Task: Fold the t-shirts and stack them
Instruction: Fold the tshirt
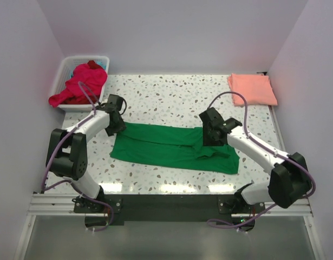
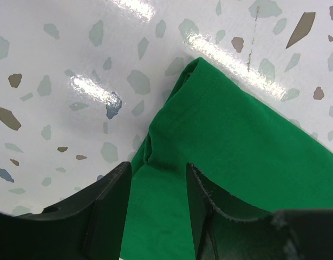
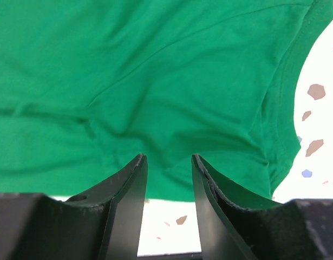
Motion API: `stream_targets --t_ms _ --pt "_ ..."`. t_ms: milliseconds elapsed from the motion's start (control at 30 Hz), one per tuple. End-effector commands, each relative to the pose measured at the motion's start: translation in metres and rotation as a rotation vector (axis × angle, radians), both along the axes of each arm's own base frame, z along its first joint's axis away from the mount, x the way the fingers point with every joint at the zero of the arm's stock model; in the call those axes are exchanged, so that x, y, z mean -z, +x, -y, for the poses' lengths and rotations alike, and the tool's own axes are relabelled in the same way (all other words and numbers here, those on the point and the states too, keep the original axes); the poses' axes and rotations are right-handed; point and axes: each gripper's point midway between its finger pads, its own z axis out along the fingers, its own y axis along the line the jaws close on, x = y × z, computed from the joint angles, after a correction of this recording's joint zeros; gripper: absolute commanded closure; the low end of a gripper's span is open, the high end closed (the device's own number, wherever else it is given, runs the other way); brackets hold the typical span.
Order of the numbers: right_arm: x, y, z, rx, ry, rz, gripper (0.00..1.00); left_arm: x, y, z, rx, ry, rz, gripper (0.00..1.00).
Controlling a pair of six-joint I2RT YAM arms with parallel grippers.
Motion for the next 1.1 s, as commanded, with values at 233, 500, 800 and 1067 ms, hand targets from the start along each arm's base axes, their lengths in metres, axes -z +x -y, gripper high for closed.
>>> stream_targets --t_ms 233,500,800,1067 --pt "0.051 0.036 -0.005 0.040 0.006 -0.035 0.76 -0.019 0.031 0.006 0.045 0.009 0.076 0.50" --pt "0.059 -0.011 0.010 0.077 0.036 -0.099 0.78 -0.016 0.029 0.005 0.052 0.020 0.069 0.50" --pt "0.051 -0.017 0.024 0.172 -0.003 -0.088 0.77 -0.028 0.057 0.036 0.210 -0.087 0.144 0.51" --pt "0.018 0.024 0.028 0.309 -0.046 -0.011 0.49 -0.028 0.063 0.071 0.390 -0.050 0.079 0.46"
